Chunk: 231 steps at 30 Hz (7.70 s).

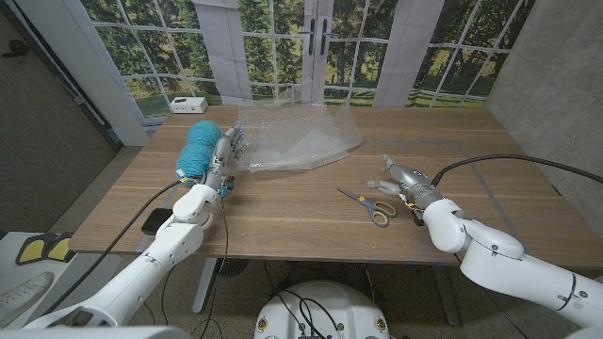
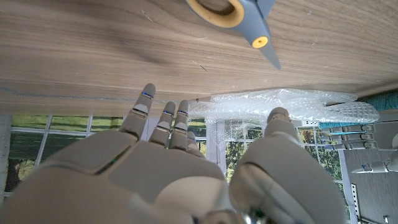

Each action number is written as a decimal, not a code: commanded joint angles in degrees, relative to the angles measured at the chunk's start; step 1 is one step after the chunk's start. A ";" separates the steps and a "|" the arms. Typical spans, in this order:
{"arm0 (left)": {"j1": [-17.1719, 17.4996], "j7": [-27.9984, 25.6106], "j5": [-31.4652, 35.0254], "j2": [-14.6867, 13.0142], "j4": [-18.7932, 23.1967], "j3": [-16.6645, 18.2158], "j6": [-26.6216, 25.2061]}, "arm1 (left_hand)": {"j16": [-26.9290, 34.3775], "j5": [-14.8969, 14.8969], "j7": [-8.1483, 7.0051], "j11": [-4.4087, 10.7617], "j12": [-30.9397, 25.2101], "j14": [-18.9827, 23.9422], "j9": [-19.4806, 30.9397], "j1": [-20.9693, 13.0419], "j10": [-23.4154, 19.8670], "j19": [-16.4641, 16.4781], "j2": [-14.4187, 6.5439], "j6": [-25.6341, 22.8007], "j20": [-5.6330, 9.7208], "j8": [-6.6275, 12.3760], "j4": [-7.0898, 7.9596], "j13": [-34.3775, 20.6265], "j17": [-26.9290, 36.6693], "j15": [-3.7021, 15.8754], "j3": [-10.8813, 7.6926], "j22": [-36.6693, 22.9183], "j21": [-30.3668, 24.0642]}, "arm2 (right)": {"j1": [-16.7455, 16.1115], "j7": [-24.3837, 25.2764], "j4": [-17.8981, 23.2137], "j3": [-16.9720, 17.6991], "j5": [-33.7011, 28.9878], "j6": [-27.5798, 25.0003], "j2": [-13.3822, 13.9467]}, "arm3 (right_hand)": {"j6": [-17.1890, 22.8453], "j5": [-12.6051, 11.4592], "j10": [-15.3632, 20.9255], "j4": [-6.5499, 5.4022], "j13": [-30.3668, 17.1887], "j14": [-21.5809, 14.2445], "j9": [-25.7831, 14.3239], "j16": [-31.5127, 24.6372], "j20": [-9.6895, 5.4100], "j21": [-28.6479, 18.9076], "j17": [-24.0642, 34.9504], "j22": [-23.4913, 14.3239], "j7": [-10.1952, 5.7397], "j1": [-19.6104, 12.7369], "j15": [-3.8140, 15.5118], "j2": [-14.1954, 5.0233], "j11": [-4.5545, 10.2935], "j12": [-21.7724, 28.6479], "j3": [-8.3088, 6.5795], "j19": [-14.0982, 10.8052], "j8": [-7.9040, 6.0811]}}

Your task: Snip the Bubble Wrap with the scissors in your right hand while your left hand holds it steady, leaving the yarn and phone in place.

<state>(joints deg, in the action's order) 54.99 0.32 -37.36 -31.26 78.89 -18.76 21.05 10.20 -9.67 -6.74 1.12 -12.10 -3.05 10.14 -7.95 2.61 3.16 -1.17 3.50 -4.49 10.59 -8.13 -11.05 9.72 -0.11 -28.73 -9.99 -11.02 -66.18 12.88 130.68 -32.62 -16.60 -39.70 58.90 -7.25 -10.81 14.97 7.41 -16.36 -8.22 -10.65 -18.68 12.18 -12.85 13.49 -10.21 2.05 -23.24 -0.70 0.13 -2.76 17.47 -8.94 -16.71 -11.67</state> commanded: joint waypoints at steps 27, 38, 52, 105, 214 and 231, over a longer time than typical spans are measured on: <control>0.05 -0.09 -0.02 -0.04 0.34 -0.13 -0.45 | 0.24 -0.19 -0.09 -0.18 -0.08 0.31 0.15 -0.66 -0.14 0.21 0.07 -0.36 -0.07 0.10 -0.14 -0.14 0.28 -0.30 0.26 -0.09 -0.13 | 1.95 -6.39 1.97 -5.24 -7.78 -4.85 1.59 | 0.15 0.02 1.42 0.38 -1.47 0.46 -0.22 0.06 0.09 0.47 0.44 -0.19 0.33 -0.94 0.18 -0.78 0.81 1.14 -0.36 -0.75 -0.16; -0.13 0.18 -0.19 -0.13 0.38 -0.08 -0.53 | 0.24 -0.19 -0.07 -0.24 -0.08 0.33 0.15 -0.66 -0.17 0.21 0.06 -0.36 -0.08 0.09 -0.14 -0.14 0.28 -0.29 0.29 -0.09 -0.12 | 3.11 -8.51 2.13 -7.85 -12.50 -7.99 1.24 | 0.35 -0.25 1.02 1.29 -2.47 0.91 -0.20 0.31 0.08 0.78 0.52 -0.14 0.53 -3.93 -0.05 -2.88 0.76 1.34 -2.18 -0.70 -0.24; -0.36 0.09 -0.25 0.16 -0.36 -0.28 -0.86 | 0.22 -0.19 -0.03 -0.38 -0.06 0.28 0.16 -0.67 -0.18 0.22 0.05 -0.38 -0.07 0.09 -0.14 -0.14 0.28 -0.28 0.34 -0.09 -0.12 | 2.89 -10.05 2.31 -8.81 -16.26 -8.93 1.14 | 0.65 -0.13 0.55 1.52 -3.07 1.36 -0.18 0.54 0.14 1.11 0.54 -0.14 0.57 -4.66 0.04 -2.62 0.65 1.31 -2.33 -0.18 -0.28; 0.54 -0.12 -0.57 0.23 -0.14 -0.22 -0.78 | 0.22 -0.19 0.02 -0.46 -0.05 0.26 0.16 -0.70 -0.22 0.18 -0.05 -0.37 0.00 0.08 -0.11 -0.14 0.28 -0.32 0.50 -0.09 -0.09 | -0.55 -7.96 -3.38 -9.50 -27.06 -3.73 -5.41 | 3.81 -5.27 3.57 2.26 -11.65 0.99 -0.27 1.65 0.08 1.75 1.38 -0.11 0.39 -15.08 1.88 -4.86 2.36 8.98 -7.12 2.12 0.05; 1.42 -0.19 -1.19 0.49 -0.35 0.12 -0.40 | 0.23 -0.19 -0.10 -0.38 -0.06 0.24 0.15 -0.62 -0.38 0.17 -0.13 -0.38 0.00 0.08 -0.03 -0.15 0.30 -0.29 0.91 -0.10 -0.10 | -2.02 -3.87 -11.21 -8.75 -33.00 5.45 -9.34 | 15.34 -10.70 23.14 3.33 -19.46 -10.36 -0.35 -1.73 -4.63 1.24 3.56 0.21 -3.73 -37.69 12.24 -5.58 13.19 23.88 -12.56 -1.71 -0.26; 1.61 -0.13 -1.30 0.18 0.23 0.31 -0.46 | 0.22 -0.20 -0.01 -0.35 -0.02 0.20 0.15 -0.48 -0.31 0.14 -0.13 -0.41 -0.04 0.09 0.05 -0.16 0.31 -0.34 1.01 -0.10 -0.09 | -6.30 4.13 -5.65 2.25 -15.90 12.13 -9.68 | 18.21 -11.78 26.78 2.39 -17.58 -13.21 -0.40 -3.42 -5.40 1.17 4.83 0.22 -3.91 -40.79 12.97 -5.42 13.62 24.86 -11.35 -2.95 -0.35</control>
<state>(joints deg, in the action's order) 56.34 0.36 -38.59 -30.86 78.66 -18.66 20.64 10.20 -9.66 -6.74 0.82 -12.10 -2.75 10.14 -8.18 2.32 3.16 -1.39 3.50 -4.49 10.58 -8.14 -11.05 9.72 -0.41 -27.78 -9.99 -11.02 -70.11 12.55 121.33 -37.39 -42.01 -31.70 49.47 10.25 -22.20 36.54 10.21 -34.18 -20.60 -10.78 -21.62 6.95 -11.52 17.97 -9.87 -1.95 -63.93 2.26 -4.60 6.33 41.55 -20.36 -19.04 -12.11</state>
